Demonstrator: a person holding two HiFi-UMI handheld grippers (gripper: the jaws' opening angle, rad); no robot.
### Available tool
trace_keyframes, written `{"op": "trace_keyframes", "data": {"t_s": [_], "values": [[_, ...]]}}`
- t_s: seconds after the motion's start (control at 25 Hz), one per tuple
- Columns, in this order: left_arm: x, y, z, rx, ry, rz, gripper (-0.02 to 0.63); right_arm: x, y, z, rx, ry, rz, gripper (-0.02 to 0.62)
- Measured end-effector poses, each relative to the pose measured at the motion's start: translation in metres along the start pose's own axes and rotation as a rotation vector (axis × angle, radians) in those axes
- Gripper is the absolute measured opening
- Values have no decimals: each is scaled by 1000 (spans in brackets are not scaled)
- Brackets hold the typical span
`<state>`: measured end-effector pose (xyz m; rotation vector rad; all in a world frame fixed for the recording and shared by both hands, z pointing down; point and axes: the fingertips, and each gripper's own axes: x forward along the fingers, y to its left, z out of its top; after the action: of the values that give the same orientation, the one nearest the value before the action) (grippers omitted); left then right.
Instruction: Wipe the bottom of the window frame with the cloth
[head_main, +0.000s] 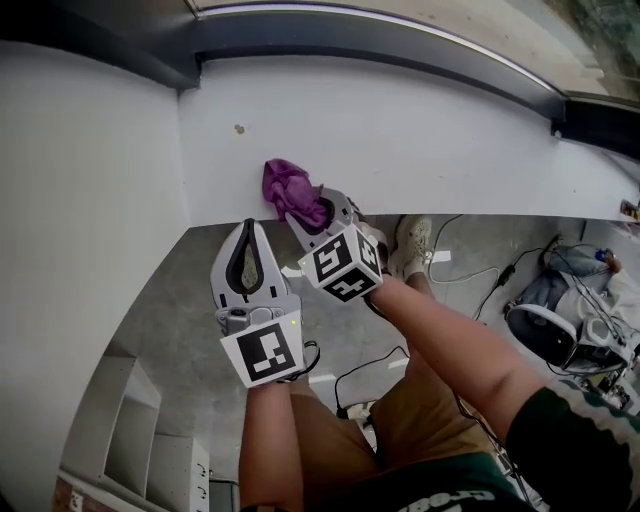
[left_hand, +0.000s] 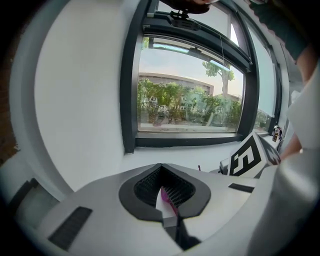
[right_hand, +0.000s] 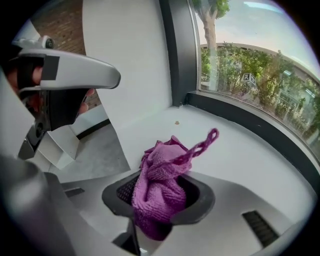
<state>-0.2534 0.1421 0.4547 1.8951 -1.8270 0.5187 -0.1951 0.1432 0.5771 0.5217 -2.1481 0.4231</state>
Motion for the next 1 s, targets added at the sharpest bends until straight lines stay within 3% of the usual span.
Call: {"op": "trace_keyframes", "data": {"t_s": [1.0], "values": [[-19, 62, 3, -6, -5, 49, 3, 50, 68, 61, -18, -69, 120, 152]]}}
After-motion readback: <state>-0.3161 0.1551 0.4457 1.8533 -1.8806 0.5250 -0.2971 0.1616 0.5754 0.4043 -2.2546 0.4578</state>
